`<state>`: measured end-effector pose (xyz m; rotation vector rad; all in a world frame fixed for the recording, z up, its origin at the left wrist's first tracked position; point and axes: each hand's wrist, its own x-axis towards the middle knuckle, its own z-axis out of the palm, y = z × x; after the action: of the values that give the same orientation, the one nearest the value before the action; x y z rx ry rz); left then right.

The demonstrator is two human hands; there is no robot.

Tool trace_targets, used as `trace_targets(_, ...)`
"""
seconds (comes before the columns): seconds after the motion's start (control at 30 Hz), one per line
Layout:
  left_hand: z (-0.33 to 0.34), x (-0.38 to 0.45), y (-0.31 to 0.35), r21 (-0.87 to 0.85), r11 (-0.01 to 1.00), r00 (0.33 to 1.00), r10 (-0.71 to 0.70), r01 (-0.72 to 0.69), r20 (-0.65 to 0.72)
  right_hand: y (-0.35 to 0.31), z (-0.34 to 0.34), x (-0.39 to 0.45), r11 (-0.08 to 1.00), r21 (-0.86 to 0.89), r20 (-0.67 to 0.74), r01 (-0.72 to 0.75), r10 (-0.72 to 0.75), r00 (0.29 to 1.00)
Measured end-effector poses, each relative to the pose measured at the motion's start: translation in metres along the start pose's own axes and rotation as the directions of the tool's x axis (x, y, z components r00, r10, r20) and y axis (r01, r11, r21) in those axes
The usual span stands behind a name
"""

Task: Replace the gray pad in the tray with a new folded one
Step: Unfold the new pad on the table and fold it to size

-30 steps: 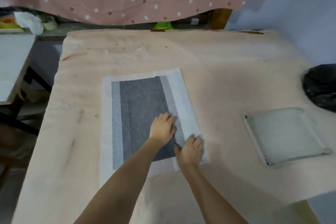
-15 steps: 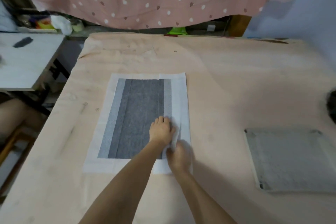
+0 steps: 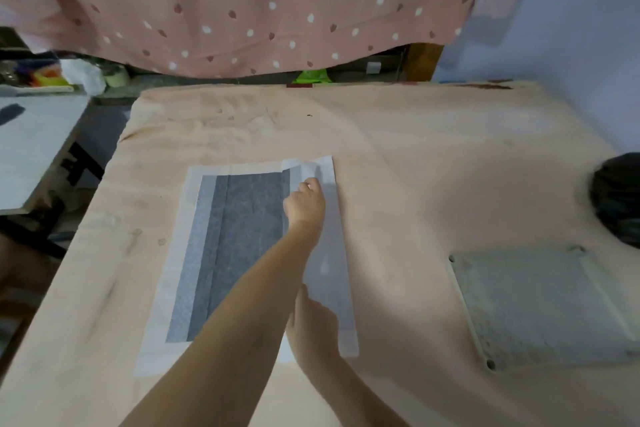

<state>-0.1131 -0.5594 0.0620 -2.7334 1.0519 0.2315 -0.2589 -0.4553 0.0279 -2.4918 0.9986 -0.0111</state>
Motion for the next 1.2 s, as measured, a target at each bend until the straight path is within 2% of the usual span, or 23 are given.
trace_targets(0.07,-0.006,0.009,-0.010,0.081,0.995,0.998,0.054,-0.056,0.030,-0.007,-0.007,-0.003,0.999,-0.006,-0.029,-0.045,0.045,0.999)
trace_targets(0.17,-0.009,0.021,-0.019,0.168,0.980,0.993,0.098,-0.108,0.067,-0.014,-0.010,0.000,1.000,-0.015,-0.018,-0.024,0.024,1.000)
trace_targets(0.2,-0.009,0.026,-0.021,0.177,0.979,0.994,0.088,-0.099,0.069,-0.015,-0.008,0.003,0.999,0.026,-0.044,-0.028,0.029,0.999)
trace_targets(0.33,-0.005,0.049,-0.029,0.151,0.985,0.996,0.084,-0.087,0.030,-0.010,-0.003,0.008,0.996,0.070,-0.005,-0.047,0.047,0.999)
trace_targets(0.53,0.015,0.051,-0.036,-0.019,0.990,0.987,0.138,-0.137,0.085,-0.019,0.007,0.029,0.980,0.100,-0.039,-0.172,0.176,0.984)
trace_targets(0.6,0.028,0.055,-0.036,-0.093,0.988,0.990,0.127,-0.121,0.058,-0.021,0.009,0.037,0.972,0.076,-0.030,-0.224,0.227,0.973)
trace_targets(0.7,0.033,0.059,-0.036,-0.328,0.944,0.999,0.018,-0.007,0.029,-0.021,0.013,0.047,0.969,-0.013,-0.033,-0.245,0.245,0.969)
trace_targets(0.73,0.031,0.060,-0.034,-0.401,0.915,0.998,-0.017,0.037,0.054,-0.024,0.014,0.048,0.976,-0.037,-0.047,-0.214,0.212,0.976)
trace_targets(0.8,0.021,0.058,-0.028,-0.454,0.889,0.987,0.008,0.066,0.159,-0.029,0.011,0.046,0.980,-0.068,0.057,-0.188,0.192,0.980)
trace_targets(0.83,0.017,0.057,-0.024,-0.424,0.904,0.976,0.045,0.050,0.211,-0.029,0.009,0.041,0.986,-0.030,0.139,-0.165,0.168,0.976)
trace_targets(0.87,0.017,0.058,-0.020,-0.361,0.932,0.969,0.074,0.016,0.235,-0.031,0.011,0.041,0.989,-0.020,0.095,-0.143,0.145,0.985)
trace_targets(0.93,0.020,0.059,-0.016,-0.214,0.975,0.968,0.102,-0.052,0.231,-0.037,0.015,0.041,0.988,-0.115,0.055,-0.103,0.110,0.992)
trace_targets(1.03,0.017,0.054,-0.018,-0.023,0.992,0.968,0.124,-0.122,0.220,-0.039,0.010,0.039,0.984,-0.104,0.030,-0.147,0.151,0.988)
trace_targets(1.1,0.011,0.051,-0.021,0.026,0.985,0.971,0.164,-0.171,0.171,-0.035,0.005,0.040,0.972,-0.137,-0.142,-0.192,0.173,0.975)
trace_targets(1.13,0.007,0.050,-0.022,0.045,0.981,0.974,0.181,-0.188,0.138,-0.035,-0.002,0.040,0.972,-0.115,-0.145,-0.204,0.187,0.972)
trace_targets(1.17,0.003,0.050,-0.022,0.065,0.978,0.975,0.193,-0.201,0.109,-0.032,-0.001,0.041,0.977,-0.137,-0.243,-0.161,0.125,0.962)
trace_targets(1.2,-0.002,0.048,-0.022,0.078,0.975,0.976,0.202,-0.209,0.086,-0.029,-0.003,0.040,0.980,-0.126,-0.278,-0.153,0.113,0.954)
